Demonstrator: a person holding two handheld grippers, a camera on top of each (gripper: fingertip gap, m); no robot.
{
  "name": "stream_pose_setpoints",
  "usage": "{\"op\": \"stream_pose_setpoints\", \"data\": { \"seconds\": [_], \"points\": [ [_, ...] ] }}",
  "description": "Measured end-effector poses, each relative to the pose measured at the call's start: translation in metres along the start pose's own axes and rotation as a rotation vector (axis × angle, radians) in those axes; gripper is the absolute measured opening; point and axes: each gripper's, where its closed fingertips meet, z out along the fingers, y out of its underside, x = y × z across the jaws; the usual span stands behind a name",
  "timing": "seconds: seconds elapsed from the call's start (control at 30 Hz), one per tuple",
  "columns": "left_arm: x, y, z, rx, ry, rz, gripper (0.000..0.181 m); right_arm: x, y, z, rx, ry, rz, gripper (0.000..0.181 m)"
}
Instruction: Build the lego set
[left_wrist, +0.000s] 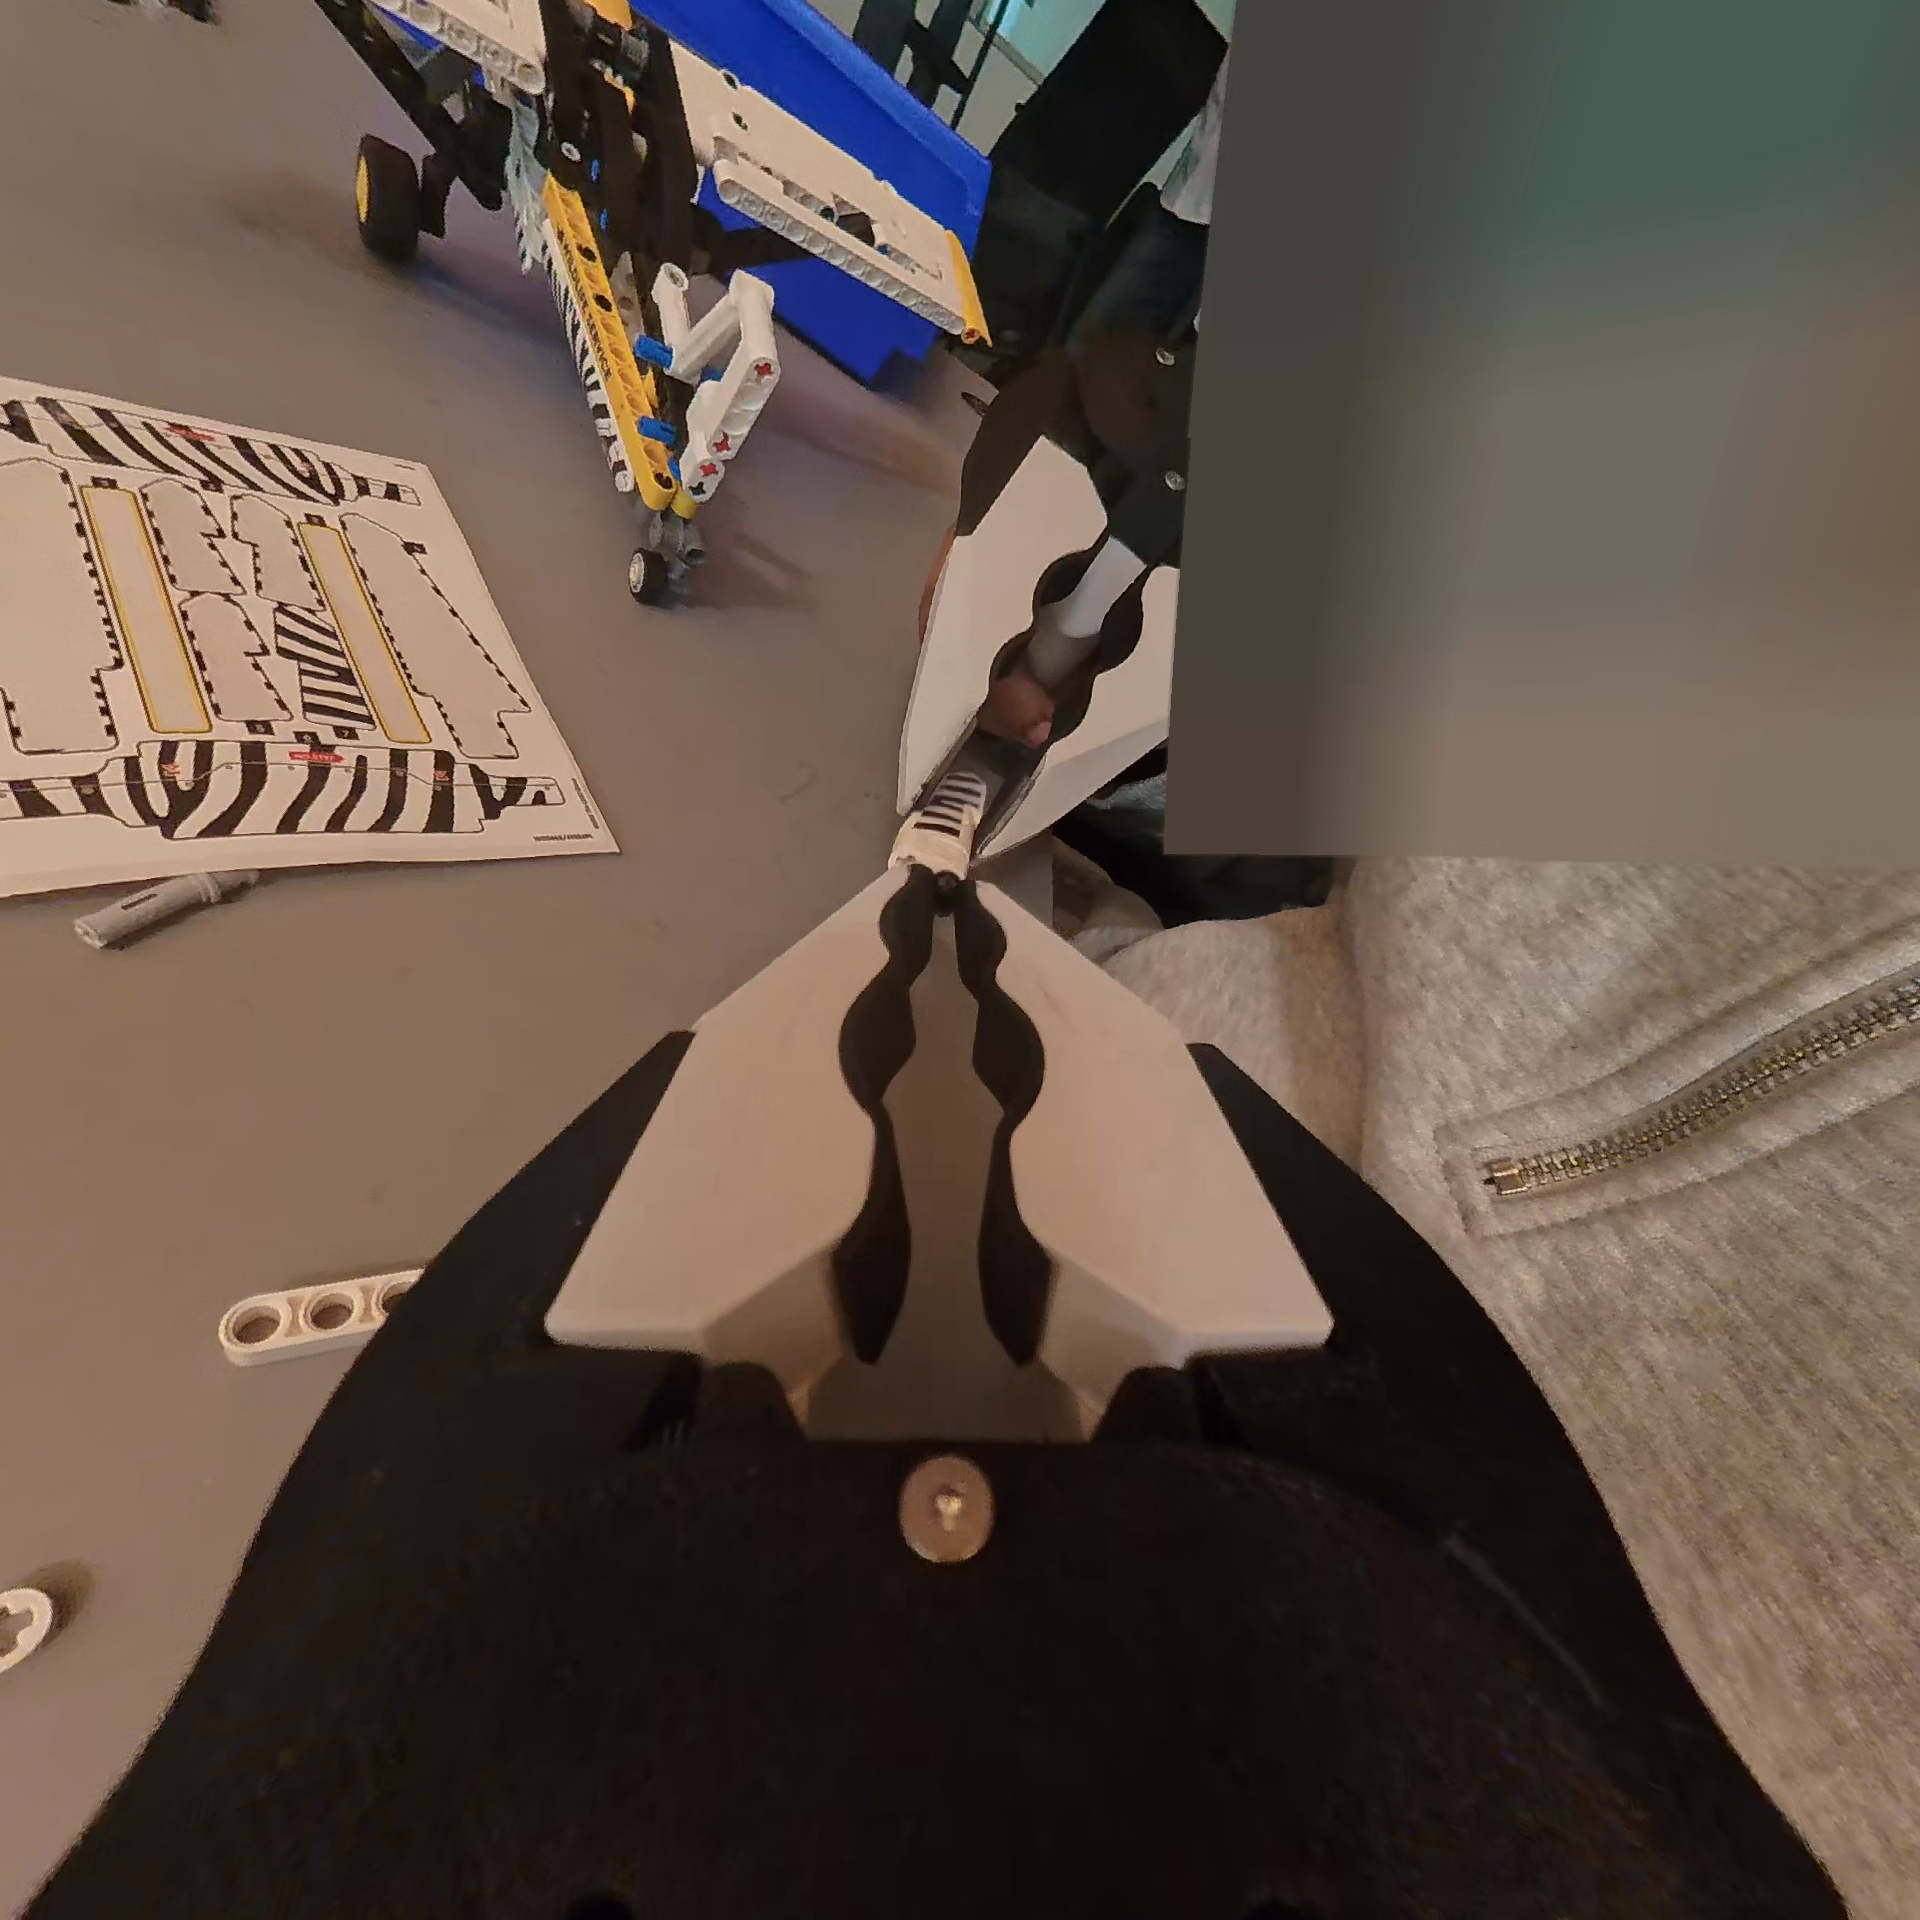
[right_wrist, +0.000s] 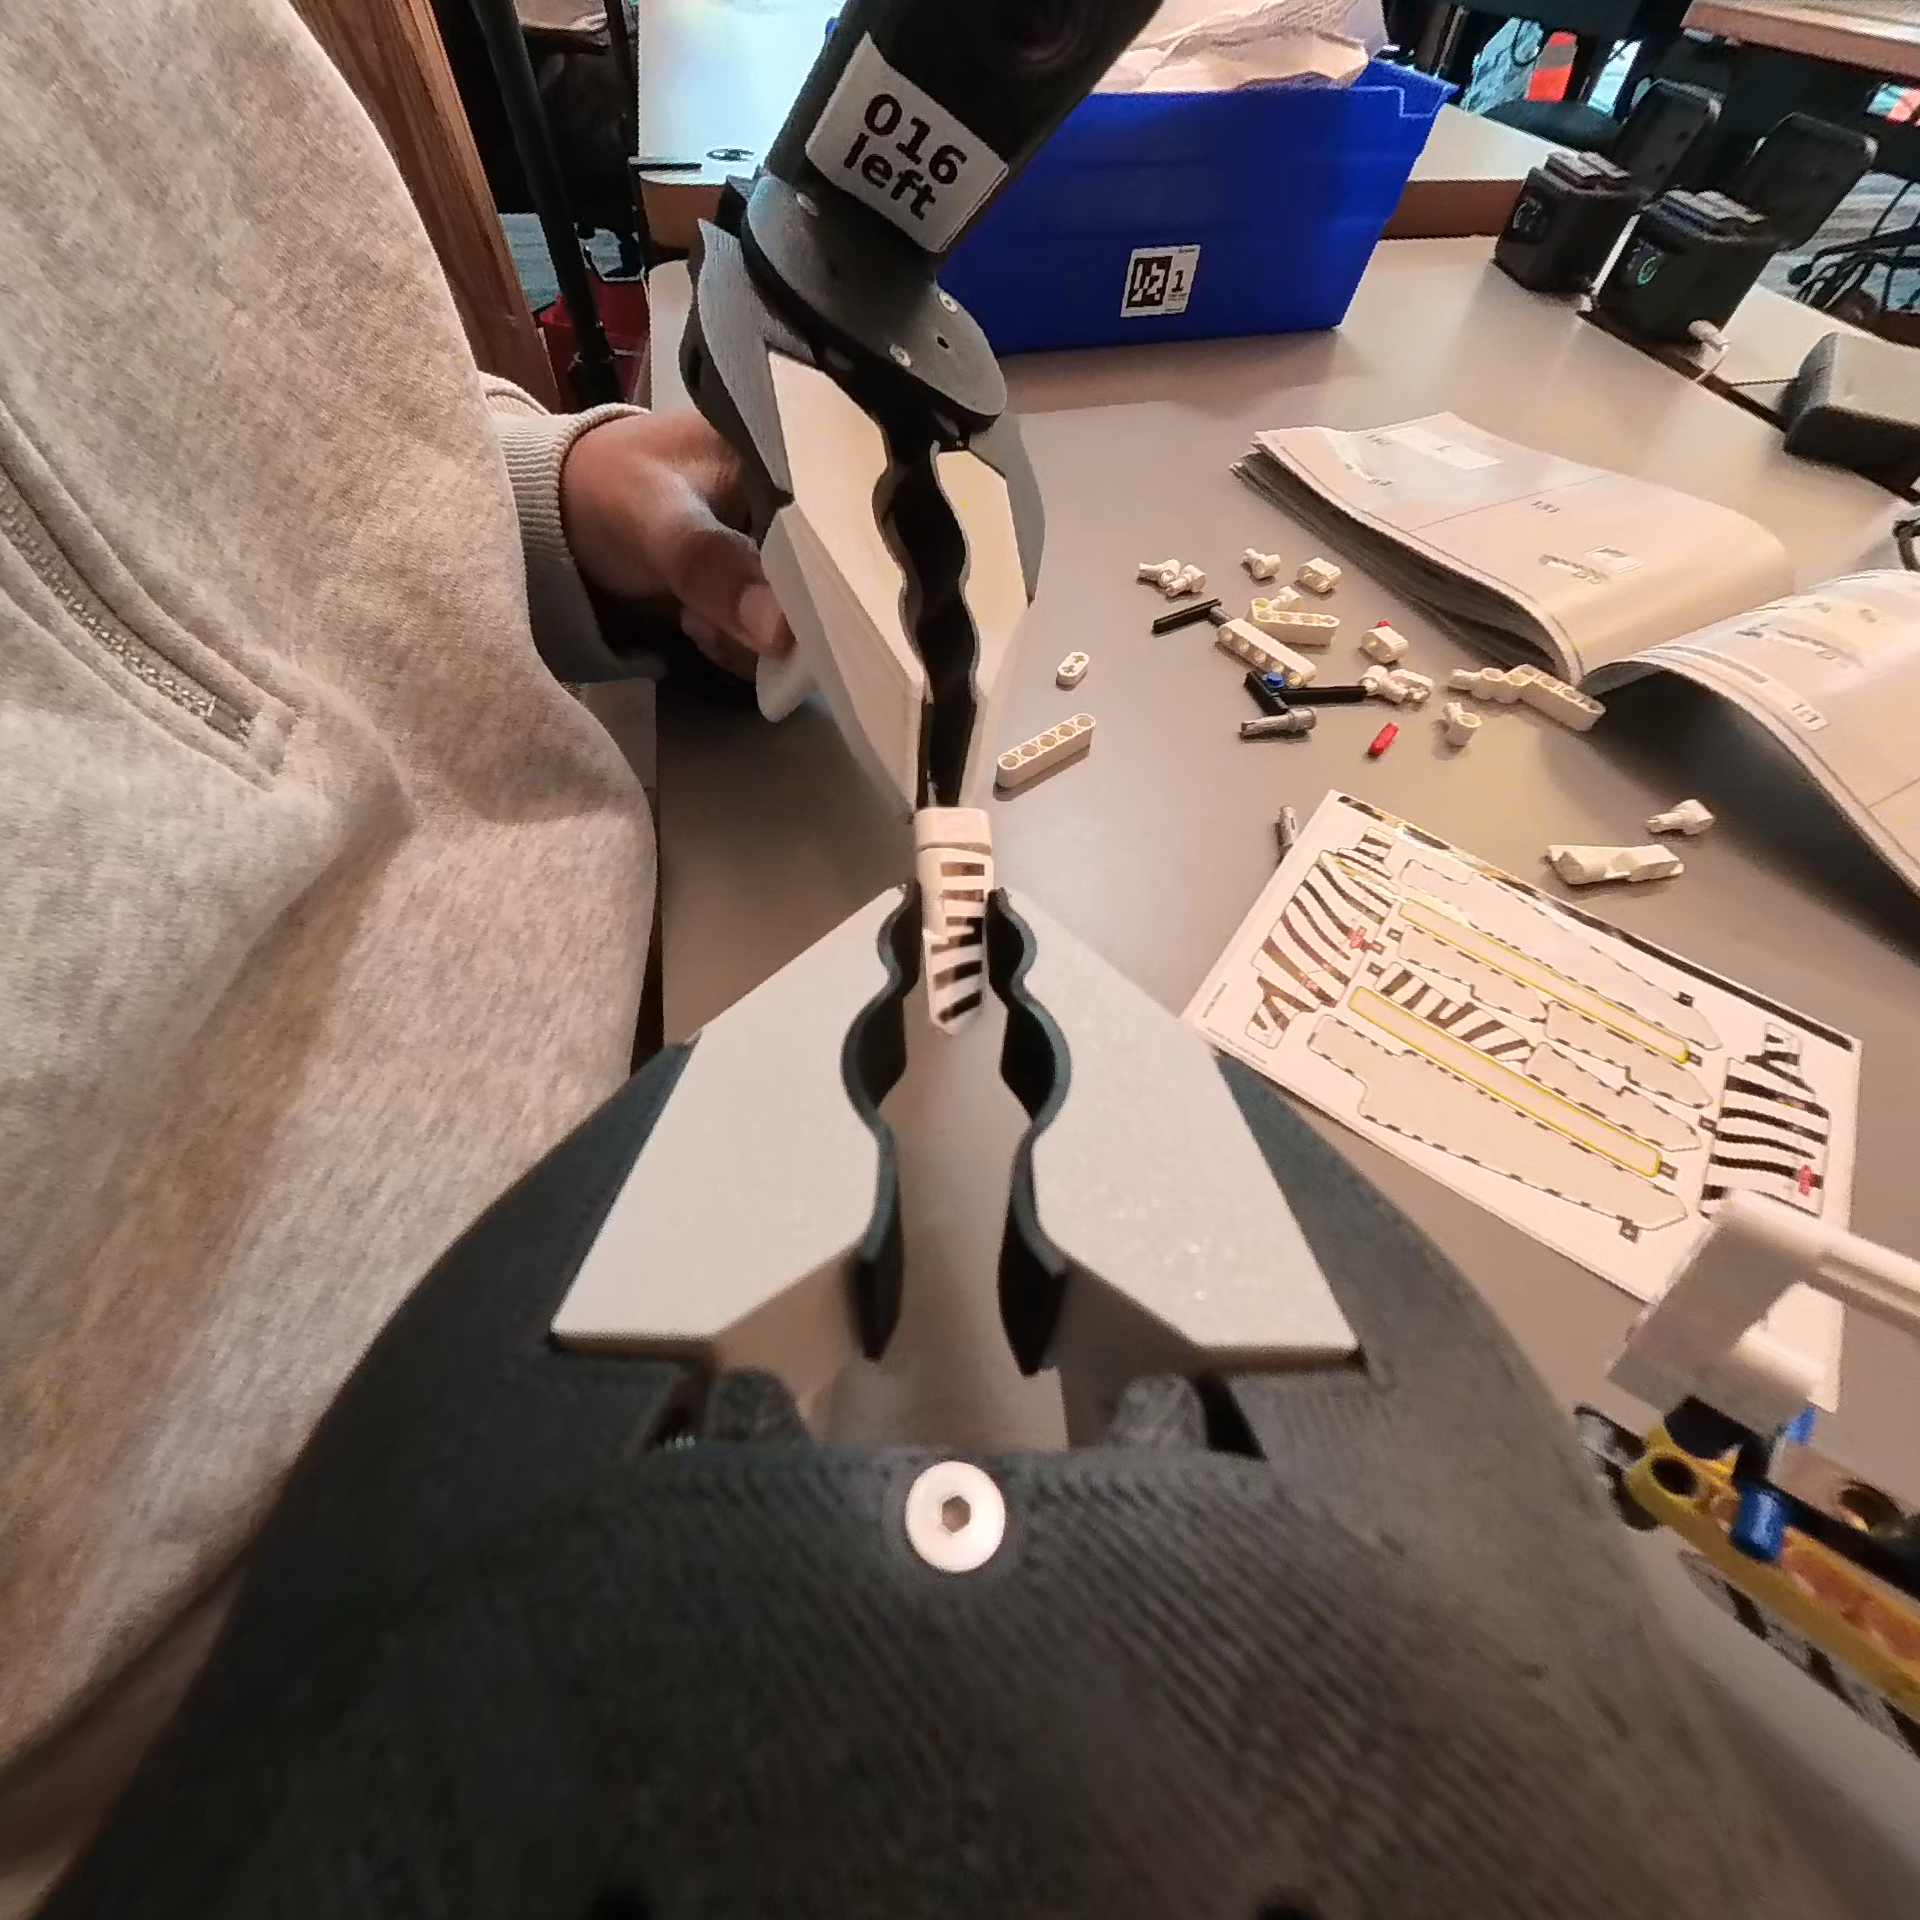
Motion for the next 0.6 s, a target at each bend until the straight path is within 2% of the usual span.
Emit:
{"op": "stream_pose_setpoints", "data": {
  "seconds": [0.07,0.1,0.13,0.17,0.2,0.23,0.33,0.43,0.53,0.6],
  "points": [
    [-0.001,0.002,0.001,-0.016,-0.007,0.000,0.003,0.001,-0.004,-0.002,0.026,0.002,0.010,0.011],
    [0.000,0.005,0.004,-0.037,-0.007,0.004,0.003,-0.004,-0.012,-0.003,0.070,-0.035,0.025,0.000],
    [0.004,0.010,0.013,-0.086,0.005,0.018,0.003,-0.014,-0.026,0.000,0.145,-0.088,0.053,0.000],
    [0.010,0.019,0.027,-0.156,0.013,0.043,0.004,-0.021,-0.027,0.009,0.118,-0.091,0.019,0.000],
    [0.007,0.030,0.036,-0.238,-0.044,0.091,0.004,-0.018,-0.023,0.015,0.054,-0.022,-0.090,0.000],
    [0.005,0.030,0.038,-0.249,-0.078,0.129,0.004,-0.013,-0.024,0.016,0.023,0.042,-0.174,0.000],
    [0.000,0.017,0.026,-0.148,-0.077,0.069,0.003,-0.006,-0.033,0.001,0.049,0.035,-0.118,0.000],
    [-0.004,0.013,0.020,-0.121,-0.070,0.047,0.003,0.009,-0.030,-0.021,0.075,0.058,-0.012,0.001],
    [-0.002,0.011,0.017,-0.105,-0.048,0.039,0.003,0.007,-0.018,-0.030,0.072,0.013,0.031,0.032],
    [0.003,0.008,0.015,-0.077,0.010,0.007,0.003,0.002,-0.016,-0.031,0.098,0.017,-0.046,0.037]
  ]
}}
